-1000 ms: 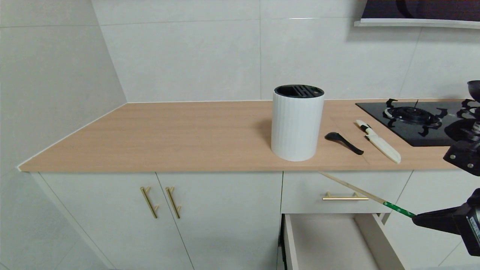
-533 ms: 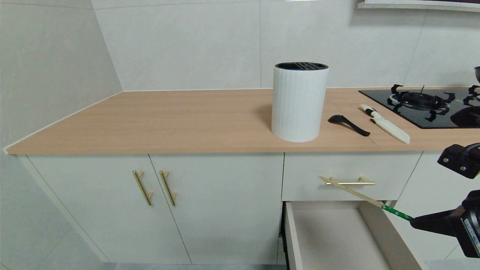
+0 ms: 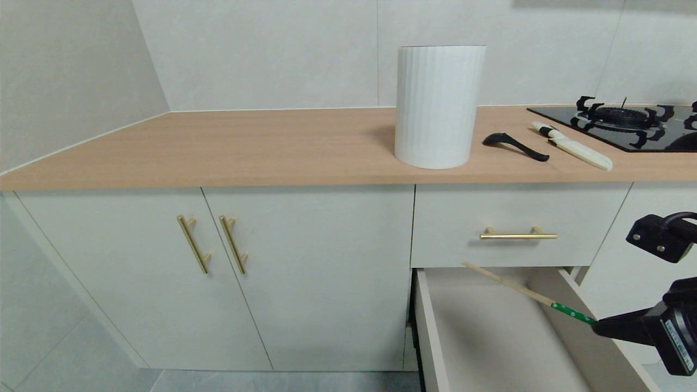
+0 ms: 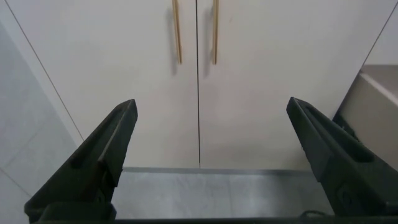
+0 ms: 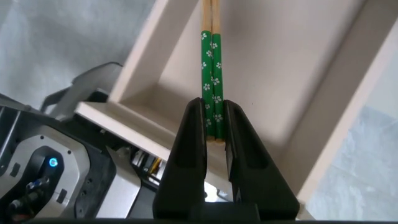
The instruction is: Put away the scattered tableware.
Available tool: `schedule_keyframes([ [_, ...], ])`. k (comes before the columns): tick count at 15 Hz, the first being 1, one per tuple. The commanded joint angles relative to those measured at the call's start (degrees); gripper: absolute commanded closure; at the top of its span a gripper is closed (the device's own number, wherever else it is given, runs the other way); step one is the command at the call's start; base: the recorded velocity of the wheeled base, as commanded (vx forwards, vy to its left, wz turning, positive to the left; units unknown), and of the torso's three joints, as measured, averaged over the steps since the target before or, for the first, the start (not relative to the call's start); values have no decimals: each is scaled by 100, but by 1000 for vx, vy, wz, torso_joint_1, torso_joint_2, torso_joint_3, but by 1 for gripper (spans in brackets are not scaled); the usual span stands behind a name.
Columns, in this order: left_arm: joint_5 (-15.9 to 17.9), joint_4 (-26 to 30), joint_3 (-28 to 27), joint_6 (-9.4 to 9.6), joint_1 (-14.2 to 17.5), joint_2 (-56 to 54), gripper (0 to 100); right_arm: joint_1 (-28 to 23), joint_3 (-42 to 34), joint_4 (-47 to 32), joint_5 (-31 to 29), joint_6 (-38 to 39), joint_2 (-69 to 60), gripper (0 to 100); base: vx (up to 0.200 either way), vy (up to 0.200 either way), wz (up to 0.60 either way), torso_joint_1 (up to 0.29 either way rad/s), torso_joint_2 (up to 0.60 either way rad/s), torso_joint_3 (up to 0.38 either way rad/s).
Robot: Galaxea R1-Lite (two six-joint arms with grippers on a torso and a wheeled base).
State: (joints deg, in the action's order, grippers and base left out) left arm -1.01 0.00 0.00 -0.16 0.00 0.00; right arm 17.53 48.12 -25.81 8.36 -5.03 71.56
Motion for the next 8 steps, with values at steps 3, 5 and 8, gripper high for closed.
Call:
schedule_keyframes([
  [3, -4, 0, 0, -2, 0, 9, 0, 5, -22, -3, 7, -68, 148, 100, 0, 0, 0, -95, 357, 256],
  [5, -4, 0, 0, -2, 0, 9, 0, 5, -22, 6, 7, -77, 183, 100, 0, 0, 0, -24, 102, 56],
  [8, -4, 0, 0, -2, 0, 9, 0, -4, -13, 173, -10, -41, 552, 100, 0, 0, 0, 0, 0, 0],
])
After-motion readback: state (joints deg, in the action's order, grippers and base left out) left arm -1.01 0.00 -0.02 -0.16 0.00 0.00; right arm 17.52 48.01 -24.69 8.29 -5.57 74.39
